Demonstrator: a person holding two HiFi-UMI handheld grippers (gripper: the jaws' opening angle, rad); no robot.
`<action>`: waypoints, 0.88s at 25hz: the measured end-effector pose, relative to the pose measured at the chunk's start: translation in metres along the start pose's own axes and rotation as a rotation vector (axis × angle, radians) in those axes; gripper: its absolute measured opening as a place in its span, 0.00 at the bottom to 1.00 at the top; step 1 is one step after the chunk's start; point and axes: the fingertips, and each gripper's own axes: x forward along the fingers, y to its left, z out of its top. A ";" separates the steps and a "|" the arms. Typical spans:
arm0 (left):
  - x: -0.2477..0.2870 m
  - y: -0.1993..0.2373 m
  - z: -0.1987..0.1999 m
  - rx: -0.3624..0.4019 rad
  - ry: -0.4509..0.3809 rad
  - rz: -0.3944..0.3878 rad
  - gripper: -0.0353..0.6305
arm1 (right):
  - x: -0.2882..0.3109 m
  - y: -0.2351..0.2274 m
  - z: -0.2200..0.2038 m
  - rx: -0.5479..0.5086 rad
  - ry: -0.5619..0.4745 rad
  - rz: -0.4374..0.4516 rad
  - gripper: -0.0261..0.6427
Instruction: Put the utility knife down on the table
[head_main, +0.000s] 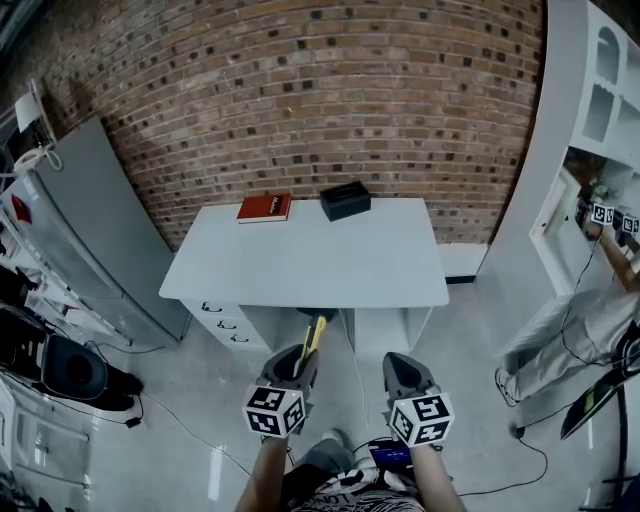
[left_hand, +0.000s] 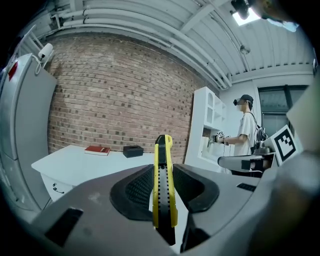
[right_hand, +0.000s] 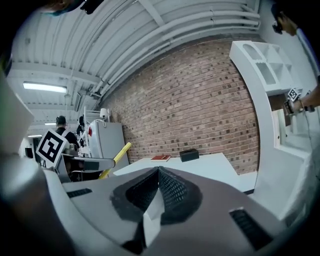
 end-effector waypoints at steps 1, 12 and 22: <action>0.001 0.002 0.000 0.000 0.003 0.003 0.24 | 0.002 0.000 0.000 -0.001 0.001 0.001 0.04; 0.070 0.059 0.013 -0.041 0.026 0.006 0.24 | 0.082 -0.036 0.010 0.012 0.039 -0.025 0.04; 0.200 0.185 0.045 -0.060 0.070 -0.033 0.24 | 0.258 -0.070 0.036 0.009 0.113 -0.072 0.04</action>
